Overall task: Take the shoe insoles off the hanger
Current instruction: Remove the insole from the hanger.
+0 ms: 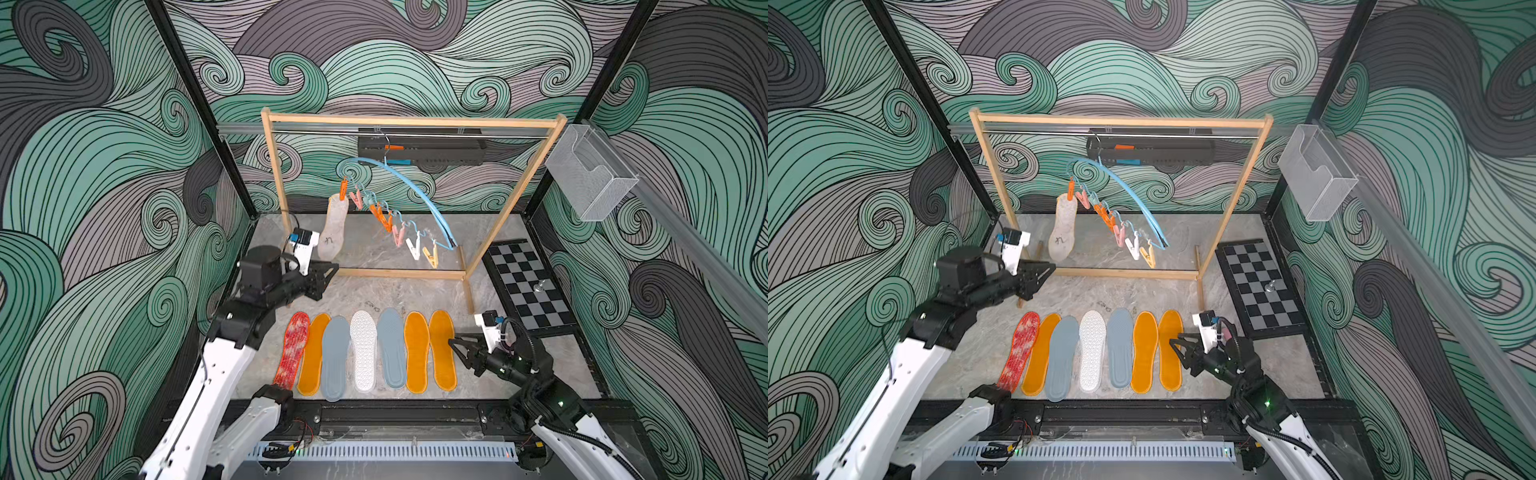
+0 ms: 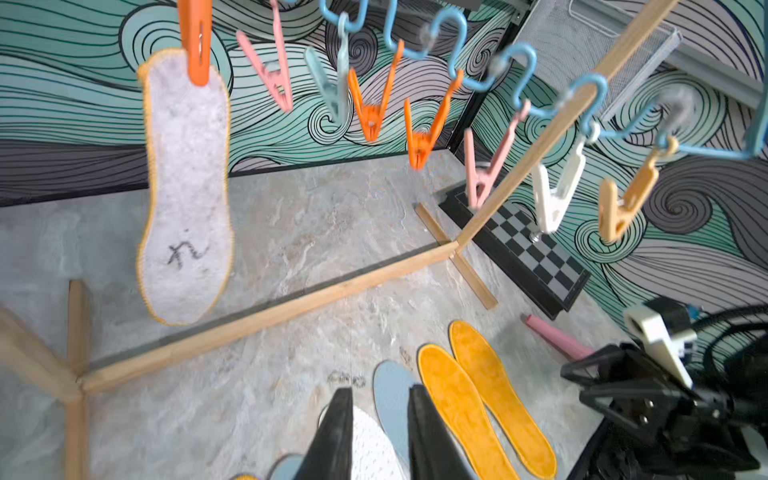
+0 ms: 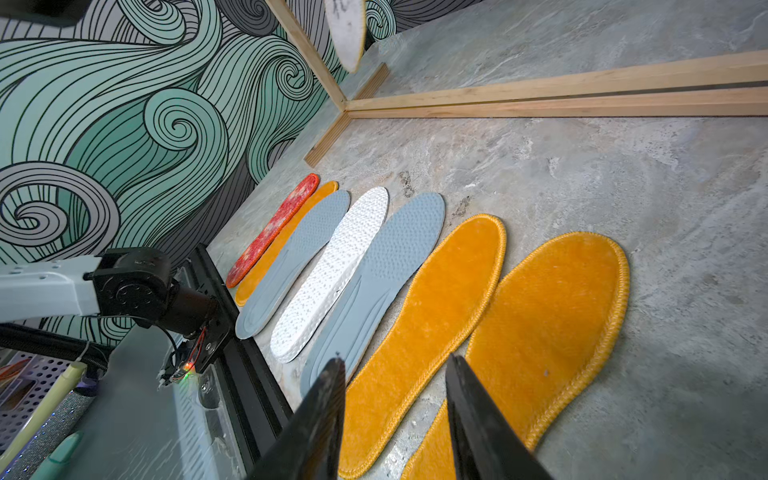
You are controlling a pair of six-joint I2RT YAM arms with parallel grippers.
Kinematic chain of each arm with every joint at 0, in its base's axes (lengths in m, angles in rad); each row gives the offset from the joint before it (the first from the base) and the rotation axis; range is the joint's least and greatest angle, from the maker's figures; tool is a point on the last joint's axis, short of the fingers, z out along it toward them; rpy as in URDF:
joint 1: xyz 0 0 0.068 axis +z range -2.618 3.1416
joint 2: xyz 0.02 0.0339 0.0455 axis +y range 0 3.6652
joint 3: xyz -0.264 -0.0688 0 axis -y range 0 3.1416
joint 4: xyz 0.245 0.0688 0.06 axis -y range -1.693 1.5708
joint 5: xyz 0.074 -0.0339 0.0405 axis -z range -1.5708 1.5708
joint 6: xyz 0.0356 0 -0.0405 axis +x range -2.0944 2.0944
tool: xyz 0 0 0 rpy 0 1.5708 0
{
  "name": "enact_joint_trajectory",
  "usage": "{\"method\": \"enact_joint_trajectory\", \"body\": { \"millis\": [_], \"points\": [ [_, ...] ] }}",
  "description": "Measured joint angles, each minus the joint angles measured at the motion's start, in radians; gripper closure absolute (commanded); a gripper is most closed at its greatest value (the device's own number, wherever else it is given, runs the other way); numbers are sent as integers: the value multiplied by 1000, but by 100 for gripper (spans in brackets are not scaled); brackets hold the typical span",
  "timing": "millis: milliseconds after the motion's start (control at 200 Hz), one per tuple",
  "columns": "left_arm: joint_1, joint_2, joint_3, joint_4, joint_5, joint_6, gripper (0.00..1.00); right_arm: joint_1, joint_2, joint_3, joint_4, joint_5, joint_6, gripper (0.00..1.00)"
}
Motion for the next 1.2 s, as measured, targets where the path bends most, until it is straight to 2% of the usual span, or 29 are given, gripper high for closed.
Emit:
{"method": "enact_joint_trajectory", "body": {
  "millis": [130, 305, 635, 946, 1091, 1201],
  "points": [
    [0, -199, -150, -27, -20, -10, 76, 0, 13, 0, 3, 0, 0, 58],
    [0, -321, -251, -62, -69, -33, 76, 0, 34, 0, 8, 1, 0, 58],
    [0, -344, -263, -72, -94, -45, 75, 1, 87, 0, 17, 6, -1, 56],
    [-3, -352, -263, -77, -94, -48, 75, 2, 152, 0, 76, -18, -6, 51],
    [-6, -361, -264, -76, -93, -48, 75, 5, 266, 0, 191, -39, -14, 47],
    [-6, -361, -265, -77, -92, -48, 77, 7, 446, 18, 287, -52, -26, 46]
  ]
}}
